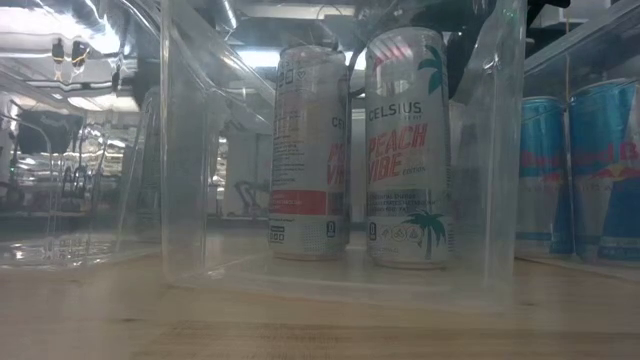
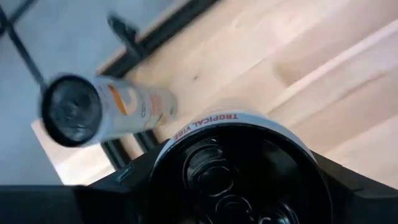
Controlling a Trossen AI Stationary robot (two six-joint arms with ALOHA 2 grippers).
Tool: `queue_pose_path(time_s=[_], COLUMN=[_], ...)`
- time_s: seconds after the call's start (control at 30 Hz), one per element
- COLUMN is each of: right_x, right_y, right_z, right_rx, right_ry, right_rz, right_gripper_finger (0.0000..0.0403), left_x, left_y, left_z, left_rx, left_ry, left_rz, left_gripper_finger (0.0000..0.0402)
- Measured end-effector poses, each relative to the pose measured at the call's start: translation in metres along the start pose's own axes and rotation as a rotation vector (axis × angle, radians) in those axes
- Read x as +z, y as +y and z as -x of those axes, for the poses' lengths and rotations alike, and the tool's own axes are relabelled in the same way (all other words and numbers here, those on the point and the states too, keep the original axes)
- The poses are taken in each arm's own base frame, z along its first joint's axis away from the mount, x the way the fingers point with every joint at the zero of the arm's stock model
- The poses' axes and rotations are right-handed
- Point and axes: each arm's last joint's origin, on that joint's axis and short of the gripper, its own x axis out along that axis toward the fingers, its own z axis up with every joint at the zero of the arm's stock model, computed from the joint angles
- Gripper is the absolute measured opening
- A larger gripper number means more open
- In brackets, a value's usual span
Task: Sort soda cans
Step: Put the middle white-yellow soda can into the left transparent bin
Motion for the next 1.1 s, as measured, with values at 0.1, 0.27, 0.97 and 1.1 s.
queue_pose_path(time_s=[0.1,0.27,0.97,1.1], right_x=[0.0,0.0,0.001,0.001], right_y=[0.0,0.0,0.0,0.0], right_z=[0.0,0.0,0.0,0.0], right_rx=[0.0,0.0,0.004,0.003], right_ry=[0.0,0.0,-0.006,-0.012], right_rz=[0.0,0.0,-0.004,-0.009], right_gripper_finger=[0.0364,0.0364,0.0364,0.0364], left_x=[-0.006,-0.019,-0.086,-0.097], left_y=[-0.002,-0.003,-0.042,-0.049], left_z=[0.031,0.078,0.165,0.169], left_rx=[-0.029,-0.084,-0.712,-0.727], left_ry=[-0.076,-0.184,-0.245,-0.224], left_rz=[-0.005,-0.02,-0.304,-0.33], left_gripper_finger=[0.0249,0.0249,0.0249,0.0249])
